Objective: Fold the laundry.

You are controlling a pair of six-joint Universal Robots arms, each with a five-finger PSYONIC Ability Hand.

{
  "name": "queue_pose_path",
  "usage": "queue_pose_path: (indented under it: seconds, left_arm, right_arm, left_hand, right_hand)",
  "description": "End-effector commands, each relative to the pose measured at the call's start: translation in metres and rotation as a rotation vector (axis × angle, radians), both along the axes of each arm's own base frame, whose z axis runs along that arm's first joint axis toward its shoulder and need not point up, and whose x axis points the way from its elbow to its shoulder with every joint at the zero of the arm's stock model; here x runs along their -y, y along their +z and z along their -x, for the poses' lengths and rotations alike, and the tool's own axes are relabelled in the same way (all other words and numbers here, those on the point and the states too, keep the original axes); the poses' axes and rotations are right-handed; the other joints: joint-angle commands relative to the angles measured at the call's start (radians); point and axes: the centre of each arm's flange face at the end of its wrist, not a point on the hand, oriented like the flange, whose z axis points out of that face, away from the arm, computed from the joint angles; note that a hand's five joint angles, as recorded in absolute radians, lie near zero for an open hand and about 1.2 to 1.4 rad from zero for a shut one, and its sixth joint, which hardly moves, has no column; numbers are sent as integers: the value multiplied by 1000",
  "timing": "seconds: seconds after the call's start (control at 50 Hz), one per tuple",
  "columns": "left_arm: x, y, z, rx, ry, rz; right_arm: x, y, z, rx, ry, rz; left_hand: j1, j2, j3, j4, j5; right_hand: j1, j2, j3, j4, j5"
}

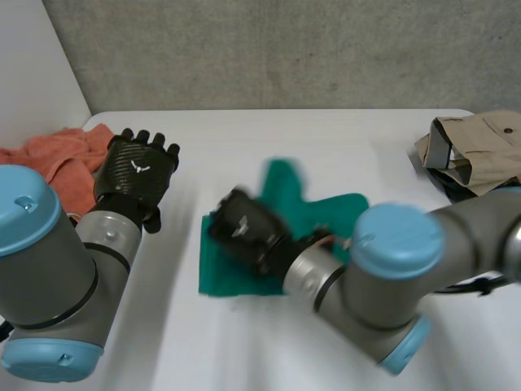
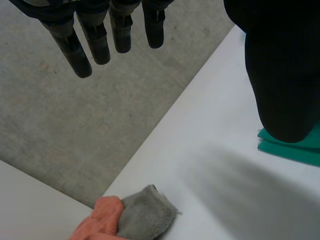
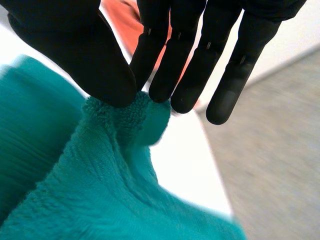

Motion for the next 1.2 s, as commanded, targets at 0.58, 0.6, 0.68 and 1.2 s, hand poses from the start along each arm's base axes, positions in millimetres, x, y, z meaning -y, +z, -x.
queue_pose_path:
  seconds: [0.58, 0.6, 0.68, 1.2]
  left_arm:
    - [-20, -12, 52, -53, -192, -1]
    - [-20, -11, 52, -53, -192, 1]
    - [-22, -10, 50, -53, -190, 1]
    - [-17, 20, 25, -176, -95, 35]
  right_arm:
    - [74, -39, 164, -173, -662, -429]
    - [74, -40, 163, -184, -656, -419]
    - [83, -35, 161, -155, -662, -353]
    - [-10, 6, 15, 75, -231, -308]
  left_hand:
    - [-19, -27, -31, -26, -47]
    - [-19, -27, -31, -26, -47]
    - [-19, -27, -31, -26, -47]
    - [-8, -15, -19, -14, -35]
  right_hand:
    - [-398, -456, -464, -465, -436]
    - [-59, -116, -124, -126, -96]
    - [267, 209, 201, 200, 229]
    - [-955, -1013, -1021, -1022, -993]
